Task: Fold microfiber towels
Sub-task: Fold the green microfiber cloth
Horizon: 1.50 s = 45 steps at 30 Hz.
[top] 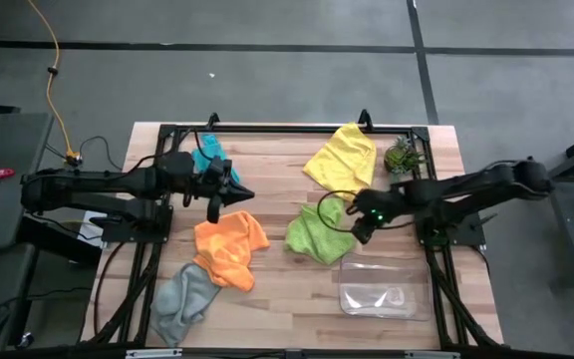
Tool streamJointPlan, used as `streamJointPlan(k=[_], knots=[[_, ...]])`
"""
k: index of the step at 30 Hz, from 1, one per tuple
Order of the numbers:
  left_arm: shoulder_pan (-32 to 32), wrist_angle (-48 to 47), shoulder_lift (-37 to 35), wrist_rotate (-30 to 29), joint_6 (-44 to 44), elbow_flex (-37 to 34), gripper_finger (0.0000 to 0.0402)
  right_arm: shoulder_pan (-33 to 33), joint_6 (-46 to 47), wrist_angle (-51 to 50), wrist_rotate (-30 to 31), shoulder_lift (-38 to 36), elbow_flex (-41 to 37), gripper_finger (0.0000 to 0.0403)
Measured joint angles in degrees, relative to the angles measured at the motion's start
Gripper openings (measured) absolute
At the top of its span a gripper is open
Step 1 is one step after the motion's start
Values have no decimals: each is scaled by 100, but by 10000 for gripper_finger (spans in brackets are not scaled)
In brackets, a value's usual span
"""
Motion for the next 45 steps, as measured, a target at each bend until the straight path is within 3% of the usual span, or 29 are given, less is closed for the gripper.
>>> streamJointPlan(k=[8, 20, 26, 33, 37, 45], knots=[[-1, -103, 4, 2, 167, -2, 3, -131, 177, 334, 6, 1025, -4, 156], [-1, -132, 13, -4, -55, -4, 3, -58, 593, 696, 226, 1741, 7, 124], [-3, -132, 13, -41, -194, -4, 3, -26, 778, 656, 246, 1743, 9, 113], [-3, -132, 12, -408, -348, -4, 3, -37, 641, 462, 127, 1747, 136, 11], [-3, -132, 12, -574, -348, -4, 3, -20, 382, 365, -231, 1635, 332, 11], [-1, -126, 13, -785, -348, -7, 3, -122, -69, -197, 36, 838, 718, 1]])
